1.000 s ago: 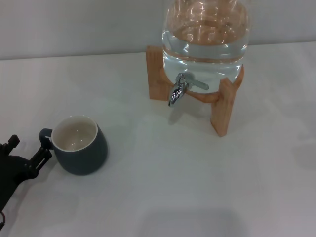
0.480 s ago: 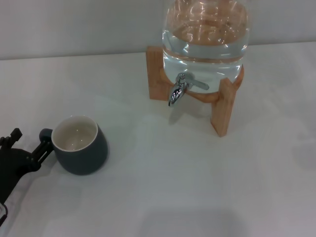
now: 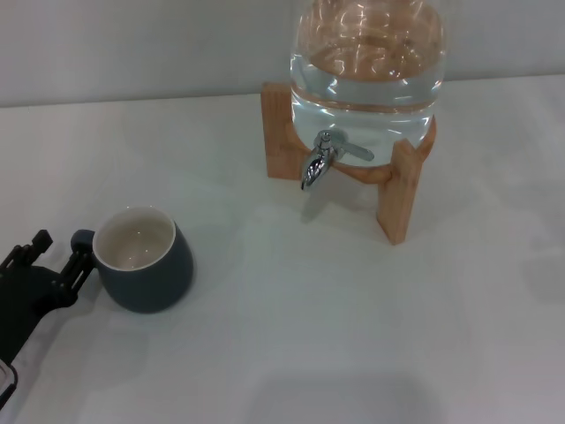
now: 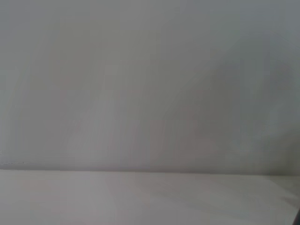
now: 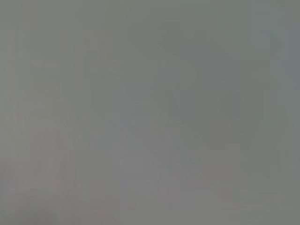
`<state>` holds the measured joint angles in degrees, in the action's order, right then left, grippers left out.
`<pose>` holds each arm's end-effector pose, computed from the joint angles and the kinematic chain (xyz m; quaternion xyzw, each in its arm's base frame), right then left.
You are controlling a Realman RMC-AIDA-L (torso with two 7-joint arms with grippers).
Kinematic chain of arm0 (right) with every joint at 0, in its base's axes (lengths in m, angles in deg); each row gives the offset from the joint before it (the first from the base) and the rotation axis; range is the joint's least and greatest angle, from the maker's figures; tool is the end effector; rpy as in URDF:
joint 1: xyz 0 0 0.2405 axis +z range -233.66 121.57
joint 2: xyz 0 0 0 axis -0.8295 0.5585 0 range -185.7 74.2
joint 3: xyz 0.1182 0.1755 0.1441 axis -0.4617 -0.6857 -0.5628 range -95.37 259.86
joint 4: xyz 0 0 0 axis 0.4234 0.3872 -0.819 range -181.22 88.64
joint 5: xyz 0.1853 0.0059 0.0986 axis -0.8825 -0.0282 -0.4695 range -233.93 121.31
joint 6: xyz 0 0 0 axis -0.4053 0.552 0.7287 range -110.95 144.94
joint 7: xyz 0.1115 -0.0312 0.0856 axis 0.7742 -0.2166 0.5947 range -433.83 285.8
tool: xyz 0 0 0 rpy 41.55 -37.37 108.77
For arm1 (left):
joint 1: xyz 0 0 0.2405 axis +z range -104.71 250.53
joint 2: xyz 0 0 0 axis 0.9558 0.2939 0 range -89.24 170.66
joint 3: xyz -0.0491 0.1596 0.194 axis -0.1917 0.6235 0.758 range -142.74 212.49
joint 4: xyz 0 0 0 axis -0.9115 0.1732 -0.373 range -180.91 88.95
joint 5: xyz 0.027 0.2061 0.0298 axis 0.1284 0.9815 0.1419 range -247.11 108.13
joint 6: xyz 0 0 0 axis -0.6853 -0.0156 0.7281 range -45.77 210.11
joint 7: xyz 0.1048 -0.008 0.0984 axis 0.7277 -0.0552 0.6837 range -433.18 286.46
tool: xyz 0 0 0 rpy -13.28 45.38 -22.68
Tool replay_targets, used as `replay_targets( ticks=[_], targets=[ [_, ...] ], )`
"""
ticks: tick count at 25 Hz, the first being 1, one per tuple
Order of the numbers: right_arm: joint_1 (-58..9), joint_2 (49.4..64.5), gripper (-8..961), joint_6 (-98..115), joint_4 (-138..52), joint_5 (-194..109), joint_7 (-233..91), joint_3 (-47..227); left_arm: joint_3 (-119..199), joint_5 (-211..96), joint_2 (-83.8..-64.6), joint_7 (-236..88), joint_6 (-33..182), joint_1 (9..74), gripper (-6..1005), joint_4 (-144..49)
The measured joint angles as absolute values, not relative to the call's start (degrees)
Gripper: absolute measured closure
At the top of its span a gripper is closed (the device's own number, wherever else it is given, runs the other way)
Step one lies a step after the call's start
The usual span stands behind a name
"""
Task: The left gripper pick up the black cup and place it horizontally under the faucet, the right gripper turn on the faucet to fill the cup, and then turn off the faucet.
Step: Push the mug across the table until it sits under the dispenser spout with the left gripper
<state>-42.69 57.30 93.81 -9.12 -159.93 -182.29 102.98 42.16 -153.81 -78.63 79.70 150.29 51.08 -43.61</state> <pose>0.3842 0.2852 0.1768 -0.6647 0.2878 0.3982 0.5628 -0.3534 0.2803 -0.0493 -0.7663 -0.3169 -0.2887 0.4786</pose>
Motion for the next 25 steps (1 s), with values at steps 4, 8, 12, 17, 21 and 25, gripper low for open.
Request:
replay_targets(
  ticks=[4, 8, 12, 17, 21, 25],
  targets=[
    [-42.69, 57.34, 106, 93.81, -9.07, -159.93, -182.29, 102.99, 42.23, -153.21, -78.58, 79.5, 150.31, 51.03, 356, -43.76],
    [-42.53, 57.36, 106, 93.81, -9.1, -159.93, -182.29, 102.99, 42.27, -152.81, -78.56, 79.48, 150.35, 50.95, 519, -43.8],
    [-42.46, 57.36, 106, 93.81, -9.12, -159.93, -182.29, 102.99, 42.27, -152.42, -78.55, 79.48, 150.26, 50.77, 682, -43.87],
    [-42.43, 57.36, 106, 93.73, -9.12, -159.93, -182.29, 102.99, 42.25, -152.35, -78.55, 79.48, 149.88, 50.63, 770, -43.9],
    [-42.42, 57.36, 106, 93.57, -9.12, -159.93, -182.29, 102.99, 42.25, -152.35, -78.55, 79.48, 149.84, 50.57, 840, -44.01],
    [-42.42, 57.33, 105, 93.52, -9.12, -159.93, -182.29, 102.99, 42.2, -152.35, -78.56, 79.48, 150.66, 50.24, 858, -44.04]
  ],
)
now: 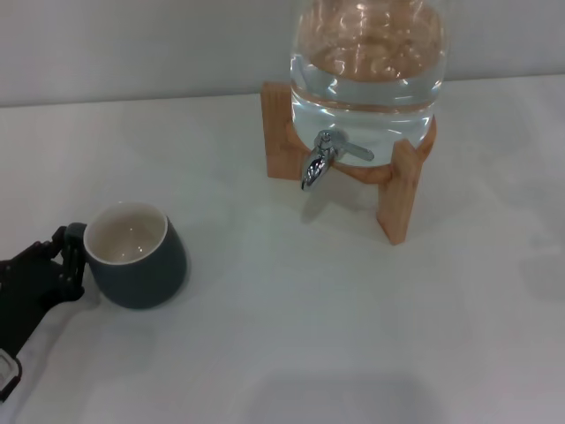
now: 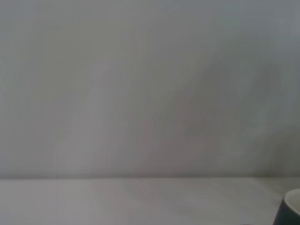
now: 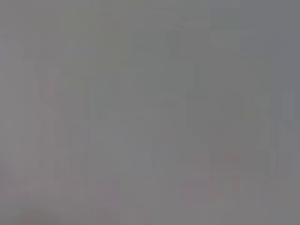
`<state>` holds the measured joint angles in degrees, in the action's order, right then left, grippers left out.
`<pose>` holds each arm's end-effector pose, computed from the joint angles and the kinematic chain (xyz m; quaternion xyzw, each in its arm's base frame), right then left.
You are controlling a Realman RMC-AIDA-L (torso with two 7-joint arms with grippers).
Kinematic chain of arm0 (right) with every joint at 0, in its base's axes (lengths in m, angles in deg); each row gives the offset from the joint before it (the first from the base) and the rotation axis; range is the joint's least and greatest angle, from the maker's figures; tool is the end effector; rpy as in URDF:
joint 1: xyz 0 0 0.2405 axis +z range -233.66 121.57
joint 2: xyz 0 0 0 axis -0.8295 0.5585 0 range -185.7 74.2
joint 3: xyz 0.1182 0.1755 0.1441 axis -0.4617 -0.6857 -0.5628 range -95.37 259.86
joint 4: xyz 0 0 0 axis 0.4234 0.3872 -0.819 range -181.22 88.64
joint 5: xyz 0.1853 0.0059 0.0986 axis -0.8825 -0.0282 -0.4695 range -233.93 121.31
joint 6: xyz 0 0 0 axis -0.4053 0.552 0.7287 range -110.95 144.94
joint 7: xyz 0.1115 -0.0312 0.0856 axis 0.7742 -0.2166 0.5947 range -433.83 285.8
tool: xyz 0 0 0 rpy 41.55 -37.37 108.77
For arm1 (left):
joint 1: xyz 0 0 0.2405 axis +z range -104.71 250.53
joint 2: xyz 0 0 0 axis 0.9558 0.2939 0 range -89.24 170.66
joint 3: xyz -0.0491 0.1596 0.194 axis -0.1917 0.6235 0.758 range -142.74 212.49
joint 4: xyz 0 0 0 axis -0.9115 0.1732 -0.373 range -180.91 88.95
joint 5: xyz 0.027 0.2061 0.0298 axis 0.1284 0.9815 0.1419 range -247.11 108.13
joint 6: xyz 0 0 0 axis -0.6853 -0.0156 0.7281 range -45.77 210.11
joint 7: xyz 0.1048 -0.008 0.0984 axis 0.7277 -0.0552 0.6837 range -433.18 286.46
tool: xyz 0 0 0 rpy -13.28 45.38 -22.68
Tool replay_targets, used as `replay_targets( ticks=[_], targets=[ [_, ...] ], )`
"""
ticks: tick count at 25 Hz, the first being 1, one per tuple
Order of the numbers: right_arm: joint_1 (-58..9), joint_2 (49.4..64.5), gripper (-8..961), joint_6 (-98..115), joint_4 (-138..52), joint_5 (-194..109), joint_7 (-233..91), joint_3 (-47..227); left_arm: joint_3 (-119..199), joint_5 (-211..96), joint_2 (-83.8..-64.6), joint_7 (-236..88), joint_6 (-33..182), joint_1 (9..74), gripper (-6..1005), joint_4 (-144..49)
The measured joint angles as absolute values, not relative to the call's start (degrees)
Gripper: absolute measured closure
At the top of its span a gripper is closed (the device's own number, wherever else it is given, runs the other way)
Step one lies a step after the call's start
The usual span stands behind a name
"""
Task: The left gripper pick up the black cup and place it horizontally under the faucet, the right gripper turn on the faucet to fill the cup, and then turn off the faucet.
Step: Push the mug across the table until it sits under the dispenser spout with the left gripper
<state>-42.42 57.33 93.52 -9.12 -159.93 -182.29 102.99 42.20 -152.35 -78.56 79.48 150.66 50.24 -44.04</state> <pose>0.3835 0.2871 0.1767 -0.6644 0.2878 0.3985 0.5630 -0.3484 0.2848 -0.0497 -0.7764 -0.3040 -0.2903 0.4695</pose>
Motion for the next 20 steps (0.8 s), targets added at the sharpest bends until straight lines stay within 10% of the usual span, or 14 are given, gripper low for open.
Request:
replay_targets(
  ticks=[20],
  targets=[
    [-42.65, 57.3, 105, 93.51, -9.21, -159.93, -182.29, 102.98, 42.25, -150.61, -78.58, 78.62, 152.29, 46.51, 856, -43.97]
  ],
)
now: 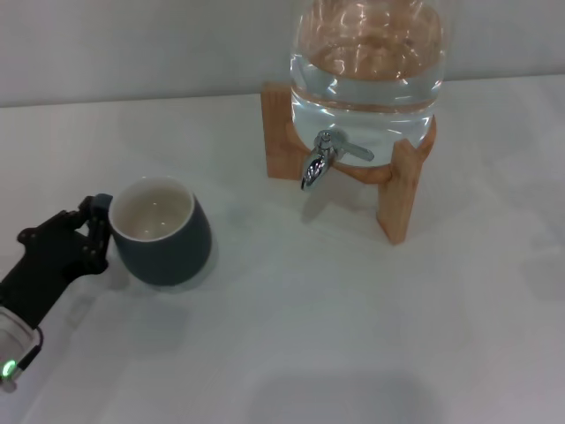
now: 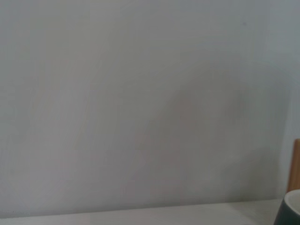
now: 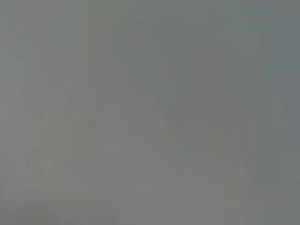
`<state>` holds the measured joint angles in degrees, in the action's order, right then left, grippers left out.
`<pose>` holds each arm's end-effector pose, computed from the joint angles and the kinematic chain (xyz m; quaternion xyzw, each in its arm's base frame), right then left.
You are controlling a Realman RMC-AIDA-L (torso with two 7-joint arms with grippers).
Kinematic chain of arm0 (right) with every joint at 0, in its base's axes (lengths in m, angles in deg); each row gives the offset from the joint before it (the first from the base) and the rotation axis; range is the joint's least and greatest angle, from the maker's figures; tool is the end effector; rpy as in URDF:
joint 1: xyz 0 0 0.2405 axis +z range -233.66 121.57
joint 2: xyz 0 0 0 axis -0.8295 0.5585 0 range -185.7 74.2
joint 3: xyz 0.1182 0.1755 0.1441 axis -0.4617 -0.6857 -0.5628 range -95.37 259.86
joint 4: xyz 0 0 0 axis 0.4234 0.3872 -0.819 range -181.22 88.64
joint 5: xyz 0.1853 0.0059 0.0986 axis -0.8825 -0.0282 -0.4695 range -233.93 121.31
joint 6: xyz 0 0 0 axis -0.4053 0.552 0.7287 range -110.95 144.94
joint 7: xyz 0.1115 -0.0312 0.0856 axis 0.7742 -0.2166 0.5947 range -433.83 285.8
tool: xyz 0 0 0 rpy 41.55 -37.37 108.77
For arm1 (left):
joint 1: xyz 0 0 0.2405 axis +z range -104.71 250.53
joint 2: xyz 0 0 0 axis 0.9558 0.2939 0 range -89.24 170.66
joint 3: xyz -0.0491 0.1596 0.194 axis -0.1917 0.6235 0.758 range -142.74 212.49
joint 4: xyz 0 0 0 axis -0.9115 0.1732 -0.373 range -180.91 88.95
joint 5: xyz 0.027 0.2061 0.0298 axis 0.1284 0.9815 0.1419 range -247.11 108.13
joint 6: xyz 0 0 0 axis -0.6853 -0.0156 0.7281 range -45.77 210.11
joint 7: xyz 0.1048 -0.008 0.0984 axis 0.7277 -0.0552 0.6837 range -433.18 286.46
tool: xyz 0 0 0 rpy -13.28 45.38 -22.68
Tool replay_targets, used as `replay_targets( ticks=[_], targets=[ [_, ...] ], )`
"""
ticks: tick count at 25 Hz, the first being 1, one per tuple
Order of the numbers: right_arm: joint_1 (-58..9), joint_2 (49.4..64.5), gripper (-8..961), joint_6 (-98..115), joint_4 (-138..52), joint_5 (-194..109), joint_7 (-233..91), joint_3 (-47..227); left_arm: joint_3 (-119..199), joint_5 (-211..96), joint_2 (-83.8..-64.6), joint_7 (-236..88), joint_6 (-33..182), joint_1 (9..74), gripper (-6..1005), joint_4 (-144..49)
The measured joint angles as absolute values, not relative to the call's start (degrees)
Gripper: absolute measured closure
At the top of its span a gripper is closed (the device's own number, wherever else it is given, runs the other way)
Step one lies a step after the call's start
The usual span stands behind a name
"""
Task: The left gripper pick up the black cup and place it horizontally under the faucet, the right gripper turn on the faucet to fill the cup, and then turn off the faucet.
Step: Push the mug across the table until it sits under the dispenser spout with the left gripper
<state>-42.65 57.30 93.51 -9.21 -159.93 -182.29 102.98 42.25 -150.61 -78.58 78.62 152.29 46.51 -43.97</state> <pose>0.3849 0.2855 0.1766 -0.6636 0.2897 0.3974 0.5638 -0.3238 0.3045 -0.0519 -0.7923 -0.2719 -0.3167 0.4450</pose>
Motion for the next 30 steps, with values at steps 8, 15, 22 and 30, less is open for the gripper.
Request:
replay_targets(
  ticks=[8, 15, 22, 30],
  targets=[
    [-42.81, 57.35, 105, 93.55, -9.21, -159.93, -182.29, 102.99, 42.26, -147.27, -78.79, 78.54, 152.56, 46.02, 855, -43.22],
    [-42.73, 57.36, 105, 93.66, -9.2, -159.92, -182.29, 102.99, 42.26, -145.05, -78.75, 78.43, 153.49, 46.22, 854, -41.99],
    [-42.47, 57.36, 105, 93.67, -9.21, -159.61, -182.29, 102.99, 42.07, -144.71, -78.64, 77.52, 152.48, 45.32, 854, -42.17],
    [-42.77, 57.36, 105, 93.72, -9.2, -159.57, -182.29, 102.99, 42.23, -144.57, -78.64, 76.4, 149.41, 42.35, 853, -41.94]
  ],
)
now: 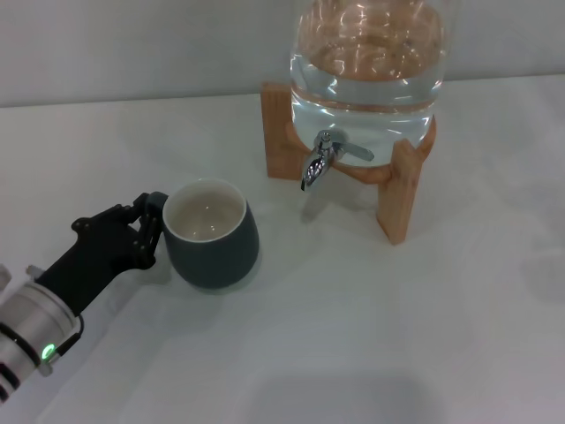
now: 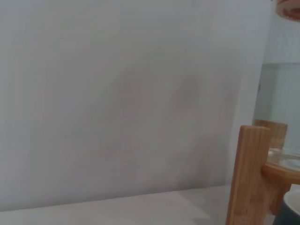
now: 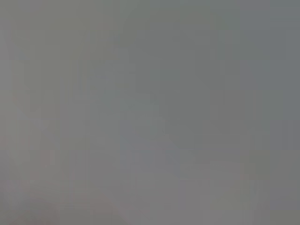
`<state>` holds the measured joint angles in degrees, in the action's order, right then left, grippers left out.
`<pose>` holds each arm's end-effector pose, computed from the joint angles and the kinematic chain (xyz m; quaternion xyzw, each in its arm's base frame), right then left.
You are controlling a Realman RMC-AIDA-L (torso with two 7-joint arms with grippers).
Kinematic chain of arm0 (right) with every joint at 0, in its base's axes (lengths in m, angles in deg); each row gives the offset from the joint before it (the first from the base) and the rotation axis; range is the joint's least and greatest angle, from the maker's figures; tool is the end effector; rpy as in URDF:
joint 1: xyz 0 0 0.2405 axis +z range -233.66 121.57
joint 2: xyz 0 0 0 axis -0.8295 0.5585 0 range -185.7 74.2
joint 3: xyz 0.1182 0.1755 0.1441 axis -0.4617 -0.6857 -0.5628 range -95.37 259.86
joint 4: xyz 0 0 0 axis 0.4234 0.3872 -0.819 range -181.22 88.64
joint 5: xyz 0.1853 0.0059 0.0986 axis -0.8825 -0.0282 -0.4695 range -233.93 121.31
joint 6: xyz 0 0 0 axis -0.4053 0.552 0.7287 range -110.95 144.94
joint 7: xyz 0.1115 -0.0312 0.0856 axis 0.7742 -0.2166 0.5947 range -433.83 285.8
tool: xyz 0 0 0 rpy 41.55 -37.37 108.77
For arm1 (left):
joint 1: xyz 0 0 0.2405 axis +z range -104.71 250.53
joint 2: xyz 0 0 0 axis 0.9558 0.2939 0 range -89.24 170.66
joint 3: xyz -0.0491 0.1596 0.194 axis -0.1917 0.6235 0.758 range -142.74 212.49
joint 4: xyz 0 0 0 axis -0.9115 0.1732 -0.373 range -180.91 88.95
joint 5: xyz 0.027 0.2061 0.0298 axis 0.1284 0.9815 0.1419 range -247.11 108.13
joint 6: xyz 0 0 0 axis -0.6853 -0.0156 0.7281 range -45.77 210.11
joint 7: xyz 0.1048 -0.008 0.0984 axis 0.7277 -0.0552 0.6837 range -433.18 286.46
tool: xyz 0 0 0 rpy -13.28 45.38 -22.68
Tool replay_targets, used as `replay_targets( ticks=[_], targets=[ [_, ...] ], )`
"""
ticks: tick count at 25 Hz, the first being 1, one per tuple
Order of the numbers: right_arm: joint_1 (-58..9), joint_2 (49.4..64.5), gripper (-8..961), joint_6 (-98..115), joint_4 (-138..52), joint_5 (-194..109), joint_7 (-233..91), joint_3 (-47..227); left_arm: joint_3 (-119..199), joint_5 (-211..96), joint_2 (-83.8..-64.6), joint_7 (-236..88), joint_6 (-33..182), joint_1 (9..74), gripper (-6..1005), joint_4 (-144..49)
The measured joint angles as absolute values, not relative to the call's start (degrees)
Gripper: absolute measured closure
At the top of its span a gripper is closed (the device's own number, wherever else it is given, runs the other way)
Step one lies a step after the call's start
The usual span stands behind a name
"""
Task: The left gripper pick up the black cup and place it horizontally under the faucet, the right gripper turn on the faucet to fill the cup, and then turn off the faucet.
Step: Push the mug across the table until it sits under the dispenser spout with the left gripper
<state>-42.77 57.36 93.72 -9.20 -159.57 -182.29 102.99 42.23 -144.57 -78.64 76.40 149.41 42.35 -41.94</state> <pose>0.3851 0.2846 0.1752 -0.6659 0.2904 0.3959 0.5617 -0.2990 0.3164 -0.0737 -0.8277 -0.2631 -0.3120 0.3852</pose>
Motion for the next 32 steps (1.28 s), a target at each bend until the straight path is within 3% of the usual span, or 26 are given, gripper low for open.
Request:
replay_targets(
  ticks=[32],
  targets=[
    [-42.16, 57.45, 104, 93.73, -9.2, -159.39, -182.29, 103.31, 42.25, -137.04, -78.64, 67.46, 142.28, 35.97, 850, -41.54]
  ],
)
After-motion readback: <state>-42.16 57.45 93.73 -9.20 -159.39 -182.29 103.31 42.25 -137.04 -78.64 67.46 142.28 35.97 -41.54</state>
